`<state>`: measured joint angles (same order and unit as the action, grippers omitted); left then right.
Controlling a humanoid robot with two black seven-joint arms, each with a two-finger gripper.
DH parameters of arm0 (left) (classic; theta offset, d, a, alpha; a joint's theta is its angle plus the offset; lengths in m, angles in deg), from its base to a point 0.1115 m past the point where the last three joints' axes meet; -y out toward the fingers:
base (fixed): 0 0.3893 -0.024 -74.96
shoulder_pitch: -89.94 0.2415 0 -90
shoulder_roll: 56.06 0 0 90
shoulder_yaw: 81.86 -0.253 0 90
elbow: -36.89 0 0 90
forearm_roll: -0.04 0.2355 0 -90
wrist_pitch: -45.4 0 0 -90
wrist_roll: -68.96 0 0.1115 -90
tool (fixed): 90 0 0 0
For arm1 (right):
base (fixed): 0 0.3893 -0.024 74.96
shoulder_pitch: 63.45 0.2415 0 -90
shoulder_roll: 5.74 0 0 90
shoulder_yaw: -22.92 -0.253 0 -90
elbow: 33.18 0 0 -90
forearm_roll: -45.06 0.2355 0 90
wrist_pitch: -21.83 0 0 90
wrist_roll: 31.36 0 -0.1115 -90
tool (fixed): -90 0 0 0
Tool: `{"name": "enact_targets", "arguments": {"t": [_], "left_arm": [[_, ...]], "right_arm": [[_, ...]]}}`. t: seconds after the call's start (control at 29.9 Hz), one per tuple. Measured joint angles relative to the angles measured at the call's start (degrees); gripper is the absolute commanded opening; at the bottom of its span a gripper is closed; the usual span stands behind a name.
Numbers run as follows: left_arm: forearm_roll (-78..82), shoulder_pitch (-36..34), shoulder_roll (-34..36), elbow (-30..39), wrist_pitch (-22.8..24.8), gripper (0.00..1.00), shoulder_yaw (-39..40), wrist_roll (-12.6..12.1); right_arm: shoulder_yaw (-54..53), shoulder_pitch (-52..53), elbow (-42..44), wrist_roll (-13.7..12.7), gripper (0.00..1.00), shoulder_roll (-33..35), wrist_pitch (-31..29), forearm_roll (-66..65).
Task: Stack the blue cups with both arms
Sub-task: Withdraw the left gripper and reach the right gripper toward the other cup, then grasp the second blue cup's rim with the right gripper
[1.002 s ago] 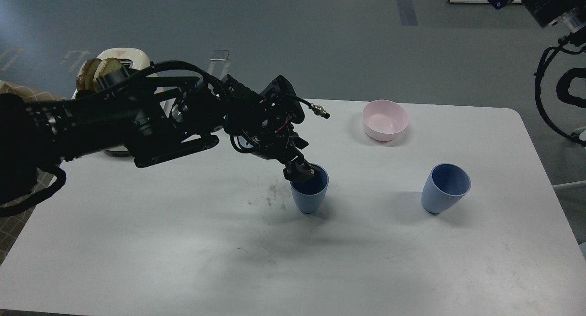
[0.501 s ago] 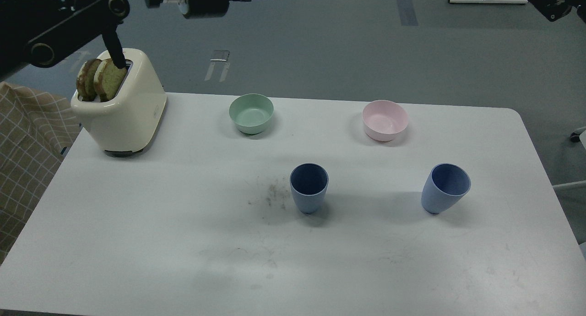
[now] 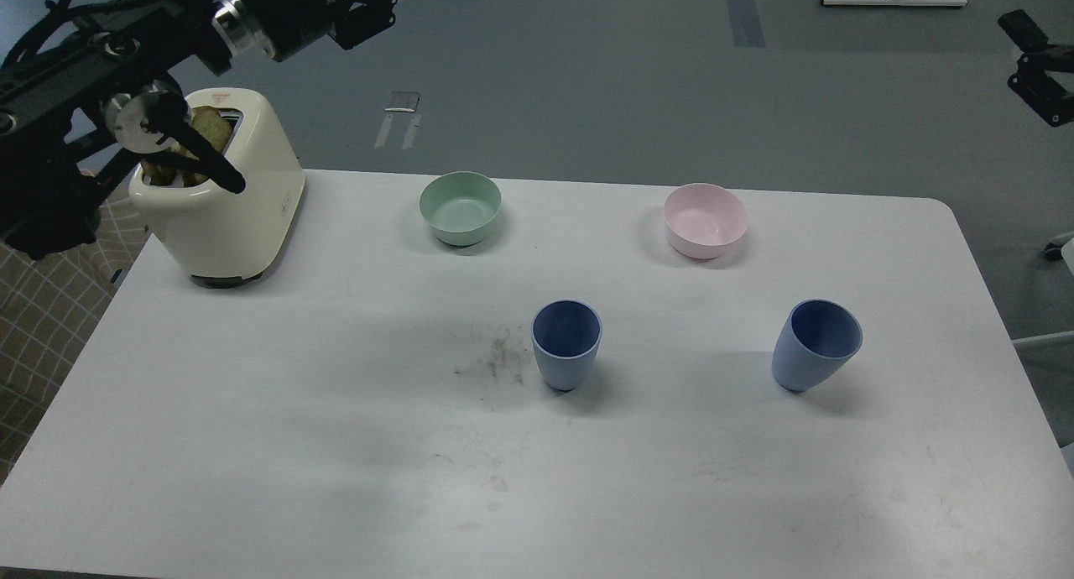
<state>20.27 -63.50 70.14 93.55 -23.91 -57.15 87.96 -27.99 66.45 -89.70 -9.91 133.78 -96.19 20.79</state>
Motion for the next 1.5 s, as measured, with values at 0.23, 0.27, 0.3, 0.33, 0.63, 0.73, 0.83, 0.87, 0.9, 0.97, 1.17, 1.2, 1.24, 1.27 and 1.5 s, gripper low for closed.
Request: {"name": "enact_targets", "arguments": {"t": [0.23, 0.27, 0.3, 0.33, 0.63, 0.73, 0.83, 0.87, 0.9, 0.97, 1.17, 1.2, 1.24, 1.27, 1.5], "left_arm": [[0.42, 4.37, -4.24, -0.14, -0.36, 0.98, 4.86, -0.18], [0.45, 4.47, -4.96, -0.30, -0.35, 0.98, 4.88, -0.19], [0.48, 4.55, -5.62, -0.63, -0.38, 0.98, 4.89, -0.19], [0.49, 4.60, -6.08, -0.88, -0.38, 0.98, 4.91, -0.20], [2.40, 6.17, -7.50, -1.42, -0.01, 0.98, 5.18, -0.27], [2.59, 6.39, -7.35, -1.34, 0.05, 0.98, 5.18, -0.27], [2.61, 6.79, -7.32, -1.13, 0.07, 0.97, 5.19, -0.27], [2.63, 6.95, -7.29, -1.09, 0.06, 0.98, 5.19, -0.27], [2.65, 7.13, -7.29, -1.04, 0.06, 0.98, 5.19, -0.28], [2.65, 7.36, -7.28, -0.98, 0.06, 0.98, 5.19, -0.28], [2.64, 8.01, -7.28, -0.86, 0.14, 0.97, 5.19, -0.28], [2.64, 8.09, -7.28, -0.85, 0.14, 0.98, 5.19, -0.28], [2.65, 8.24, -7.28, -0.84, 0.14, 0.97, 5.19, -0.28], [2.65, 8.42, -7.28, -0.82, 0.14, 0.98, 5.19, -0.28], [4.07, 9.59, -7.46, -0.76, 0.22, 0.98, 5.70, -0.27]], "right_arm": [[0.64, -2.02, -4.67, 0.00, 0.99, 8.54, 0.00, -10.58], [0.74, -2.25, -6.28, 0.00, 0.99, 9.80, 0.00, -13.21], [0.84, -2.53, -7.84, 0.00, 0.99, 11.09, -0.01, -15.74], [0.90, -2.76, -8.99, 0.00, 0.99, 11.96, 0.00, -17.71], [4.24, -4.71, -19.26, 1.07, 0.99, 14.75, 0.00, -49.36], [6.35, -4.72, -20.19, 2.89, 0.98, 14.81, 0.01, -61.57], [7.51, -4.80, -20.26, 4.10, 0.98, 14.68, 0.03, -69.77], [8.04, -4.74, -20.27, 4.48, 0.98, 14.42, 0.04, -71.71], [8.73, -4.56, -20.29, 4.85, 0.98, 14.03, 0.04, -74.08], [9.99, -4.22, -20.30, 5.25, 0.98, 12.95, 0.04, -77.18], [12.68, -4.01, -19.21, 5.51, 0.97, 10.26, 0.03, -79.78], [13.17, -3.96, -18.88, 5.52, 0.97, 9.86, 0.03, -79.93], [13.53, -3.84, -18.58, 5.53, 0.97, 9.39, 0.03, -80.33], [13.76, -3.72, -18.35, 5.55, 0.97, 8.95, 0.03, -80.83], [14.14, -3.07, -15.62, 6.50, 0.97, 4.79, 0.03, -86.63]]}}
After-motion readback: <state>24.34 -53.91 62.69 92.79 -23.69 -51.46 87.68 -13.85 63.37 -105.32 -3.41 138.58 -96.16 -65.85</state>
